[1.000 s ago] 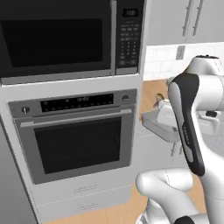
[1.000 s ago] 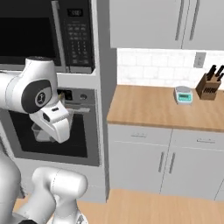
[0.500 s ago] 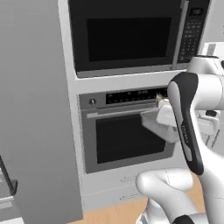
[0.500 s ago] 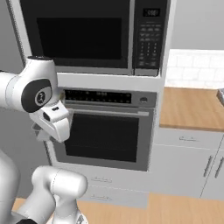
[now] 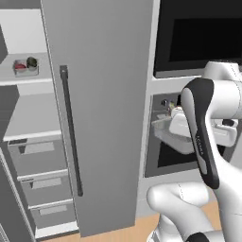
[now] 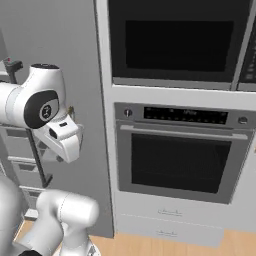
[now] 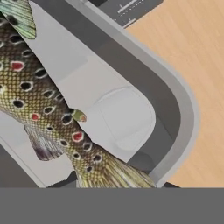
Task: Take the meat container that has the fish and place it on the second highest rack of the freezer. Then take the vegetable container that has the cucumber and tomato and place it on the highest rack of the freezer.
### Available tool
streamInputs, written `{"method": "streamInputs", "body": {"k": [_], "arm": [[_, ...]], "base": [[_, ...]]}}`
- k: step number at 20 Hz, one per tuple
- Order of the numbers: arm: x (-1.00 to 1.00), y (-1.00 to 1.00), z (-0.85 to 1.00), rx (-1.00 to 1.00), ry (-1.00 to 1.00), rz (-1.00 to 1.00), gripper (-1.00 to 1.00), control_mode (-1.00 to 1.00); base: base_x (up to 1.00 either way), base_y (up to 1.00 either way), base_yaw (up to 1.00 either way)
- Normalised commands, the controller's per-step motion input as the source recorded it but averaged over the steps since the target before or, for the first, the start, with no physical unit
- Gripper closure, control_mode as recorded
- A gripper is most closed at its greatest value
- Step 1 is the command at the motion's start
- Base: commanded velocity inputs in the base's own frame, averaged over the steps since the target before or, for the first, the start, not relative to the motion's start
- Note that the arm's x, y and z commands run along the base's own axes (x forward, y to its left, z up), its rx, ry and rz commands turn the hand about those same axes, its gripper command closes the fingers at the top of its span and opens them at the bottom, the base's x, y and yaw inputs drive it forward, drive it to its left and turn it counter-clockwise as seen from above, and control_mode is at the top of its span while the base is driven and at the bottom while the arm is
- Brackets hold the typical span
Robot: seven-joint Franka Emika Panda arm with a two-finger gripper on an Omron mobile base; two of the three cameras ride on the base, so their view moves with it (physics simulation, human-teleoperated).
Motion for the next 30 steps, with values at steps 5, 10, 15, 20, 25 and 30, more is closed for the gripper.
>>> {"method": "streamInputs", "body": {"k": [5, 10, 15, 20, 25, 30], "arm": [[0.00, 0.00, 0.00, 0.00, 0.00, 0.00, 1.00, 1.00], [0.00, 0.00, 0.00, 0.00, 0.00, 0.00, 1.00, 1.00], [0.00, 0.00, 0.00, 0.00, 0.00, 0.00, 1.00, 1.00], [0.00, 0.00, 0.00, 0.00, 0.00, 0.00, 1.00, 1.00], [0.00, 0.00, 0.00, 0.00, 0.00, 0.00, 1.00, 1.00], [0.05, 0.38, -0.32, 0.00, 0.00, 0.01, 1.00, -1.00]], "base": [[-0.01, 1.00, 0.14], [0.02, 1.00, 0.22], [0.41, 0.53, 0.08], [0.63, 0.31, 0.00], [0.42, 0.25, 0.00], [0.00, 0.00, 0.00]]}}
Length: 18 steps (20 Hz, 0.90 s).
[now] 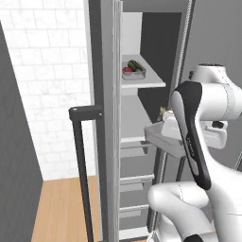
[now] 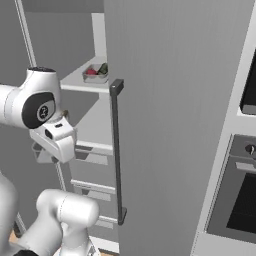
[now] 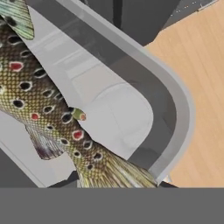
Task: Take the meat container that has the fish and place it on the second highest rack of the freezer. Then take the vegetable container that has the cucumber and tomato and place it on the highest rack of the freezer.
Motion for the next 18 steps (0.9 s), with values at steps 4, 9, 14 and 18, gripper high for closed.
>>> {"method": "streamInputs", "body": {"k": [4, 9, 14, 18], "arm": [[0.92, 0.36, -0.51, 0.00, 0.00, 0.00, 1.00, -1.00], [1.00, 0.38, -0.44, 0.00, 0.00, 0.00, 1.00, -1.00], [0.99, 0.11, -0.29, 0.00, 0.00, -0.02, 1.00, -1.00], [0.90, -0.05, -0.26, 0.00, -0.01, -0.06, 1.00, -1.00]], "base": [[0.00, 0.00, 0.00], [0.00, 0.00, 0.00], [0.00, 0.00, 0.00], [0.00, 0.00, 0.00]]}}
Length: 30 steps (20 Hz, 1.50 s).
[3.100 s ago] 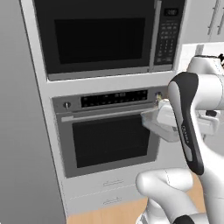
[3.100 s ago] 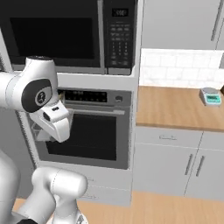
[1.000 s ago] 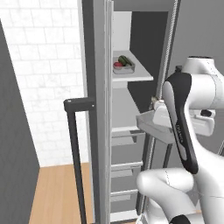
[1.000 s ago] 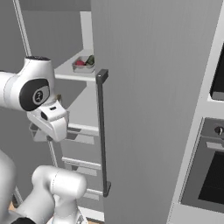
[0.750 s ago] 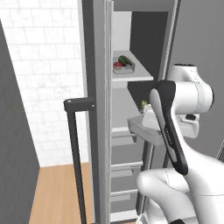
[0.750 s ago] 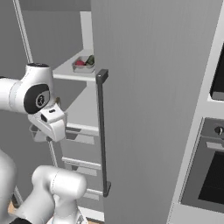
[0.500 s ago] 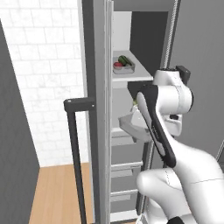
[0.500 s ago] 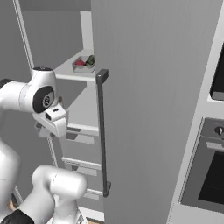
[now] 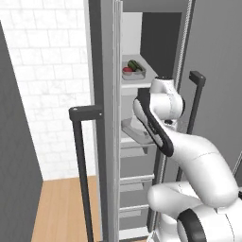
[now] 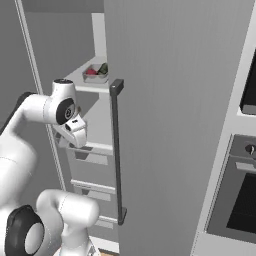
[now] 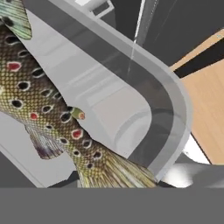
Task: Take the meat container that has the fish and place it on the second highest rack of the freezer. Then take the vegetable container that has the cucumber and tomato and place it on the highest rack of the freezer.
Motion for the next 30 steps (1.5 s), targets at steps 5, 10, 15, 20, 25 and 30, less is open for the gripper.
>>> {"method": "streamInputs", "body": {"k": [5, 10, 15, 20, 25, 30], "arm": [[0.82, 0.00, -0.37, 0.00, 0.00, -0.05, 1.00, -1.00], [0.64, 0.00, -0.46, 0.00, -0.02, -0.05, 1.00, -1.00], [0.50, 0.00, -0.56, 0.00, -0.04, -0.04, 1.00, -1.00], [0.44, 0.00, -0.30, 0.00, -0.07, -0.02, 1.00, -1.00], [0.51, 0.00, -0.12, 0.00, -0.11, -0.02, 1.00, -1.00], [0.66, 0.00, -0.08, 0.00, -0.05, -0.02, 1.00, -1.00]], "base": [[0.00, 0.00, 0.00], [0.00, 0.00, 0.00], [0.00, 0.00, 0.00], [0.00, 0.00, 0.00], [0.00, 0.00, 0.00], [0.00, 0.00, 0.00]]}}
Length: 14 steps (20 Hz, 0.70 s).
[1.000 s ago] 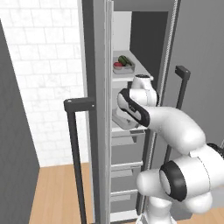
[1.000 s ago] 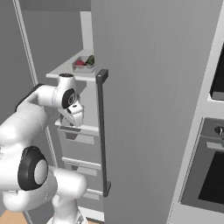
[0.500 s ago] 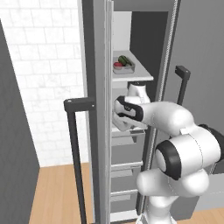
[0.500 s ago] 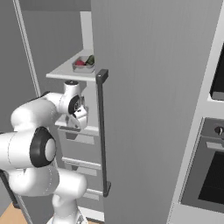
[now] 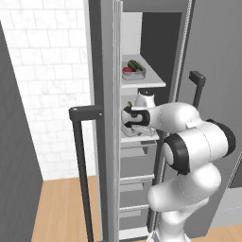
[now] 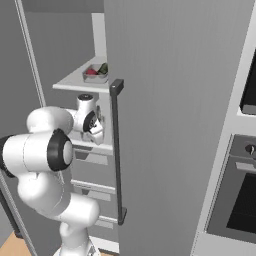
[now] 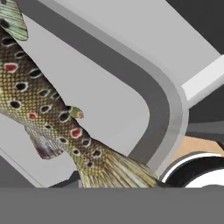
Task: Take the meat container that has the fish and place it on the second highest rack of the freezer. Then take the vegetable container that has the cucumber and tomato and place it on the highest rack of the freezer.
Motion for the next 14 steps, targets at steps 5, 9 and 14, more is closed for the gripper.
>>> {"method": "streamInputs", "body": {"k": [5, 9, 14], "arm": [[0.55, 0.00, -0.14, 0.00, 0.00, -0.03, 1.00, -1.00], [0.27, 0.01, -0.37, -0.01, 0.00, -0.04, -1.00, -1.00], [0.19, 0.01, -0.25, -0.01, -0.01, -0.04, -1.00, -1.00]], "base": [[0.00, 0.00, 0.00], [0.00, 0.00, 0.00], [0.00, 0.00, 0.00]]}}
